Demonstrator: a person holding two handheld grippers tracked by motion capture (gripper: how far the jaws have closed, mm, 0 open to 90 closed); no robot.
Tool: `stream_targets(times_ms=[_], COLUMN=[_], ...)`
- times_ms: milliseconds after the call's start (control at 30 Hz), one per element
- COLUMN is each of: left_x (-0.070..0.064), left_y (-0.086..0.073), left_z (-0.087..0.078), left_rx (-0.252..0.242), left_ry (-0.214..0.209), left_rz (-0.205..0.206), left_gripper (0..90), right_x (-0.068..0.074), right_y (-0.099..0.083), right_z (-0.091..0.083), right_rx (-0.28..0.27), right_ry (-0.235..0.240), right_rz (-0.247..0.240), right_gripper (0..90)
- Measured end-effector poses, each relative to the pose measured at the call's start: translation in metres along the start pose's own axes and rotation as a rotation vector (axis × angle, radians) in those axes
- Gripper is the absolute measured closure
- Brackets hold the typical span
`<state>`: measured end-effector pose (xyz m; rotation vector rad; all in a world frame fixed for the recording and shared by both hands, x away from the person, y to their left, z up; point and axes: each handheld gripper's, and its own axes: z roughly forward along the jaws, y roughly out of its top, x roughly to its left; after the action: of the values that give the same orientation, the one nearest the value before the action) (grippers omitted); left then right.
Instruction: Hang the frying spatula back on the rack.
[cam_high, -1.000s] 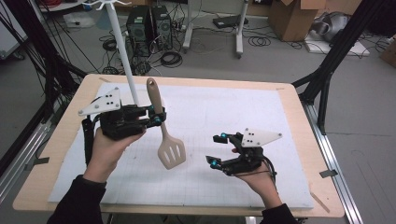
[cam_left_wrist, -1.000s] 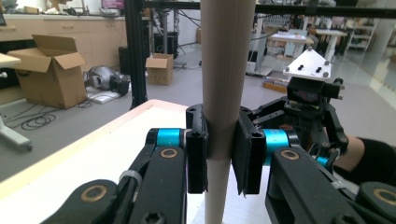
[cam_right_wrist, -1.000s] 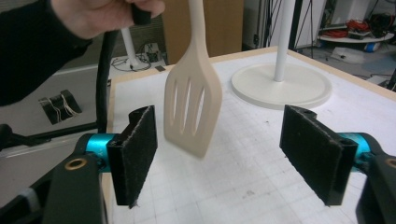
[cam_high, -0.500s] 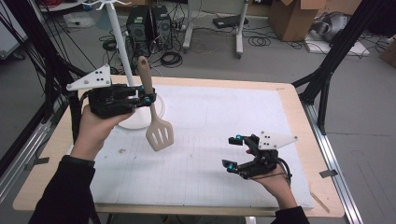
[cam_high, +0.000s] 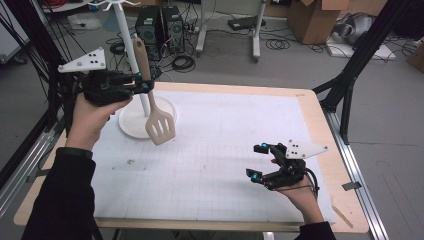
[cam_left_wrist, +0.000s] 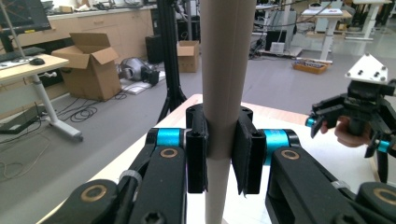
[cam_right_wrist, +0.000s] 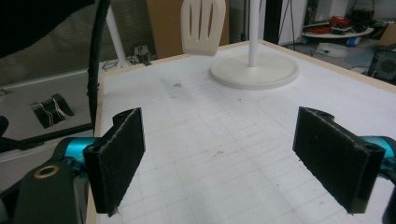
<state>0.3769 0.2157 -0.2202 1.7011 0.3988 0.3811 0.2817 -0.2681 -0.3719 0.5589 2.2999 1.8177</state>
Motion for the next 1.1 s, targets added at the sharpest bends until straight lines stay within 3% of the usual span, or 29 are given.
stream_targets(times_ms=[200, 567, 933, 1100], left_x=[0.018, 0.05, 0.064, 0.067], left_y=[0.007, 0.017, 0.017, 0.018], left_z=[-0.003, -0.01, -0.007, -0.004], left_rx=[0.0, 0.023, 0.018, 0.016], left_ry=[0.011, 0.068, 0.088, 0.085], left_rz=[-0.012, -0.081, -0.119, -0.115], left_gripper=[76.9, 76.9, 76.9, 76.9], right_x=[-0.001, -0.006, -0.006, -0.006], right_y=[-0.003, -0.008, -0.009, -0.011], right_z=[-0.002, -0.01, -0.011, -0.011], right_rx=[0.004, 0.006, 0.004, 0.009], right_ry=[-0.011, -0.036, -0.042, -0.041], right_rz=[-0.002, 0.014, 0.012, 0.016], right_gripper=[15.4, 15.3, 15.3, 15.3])
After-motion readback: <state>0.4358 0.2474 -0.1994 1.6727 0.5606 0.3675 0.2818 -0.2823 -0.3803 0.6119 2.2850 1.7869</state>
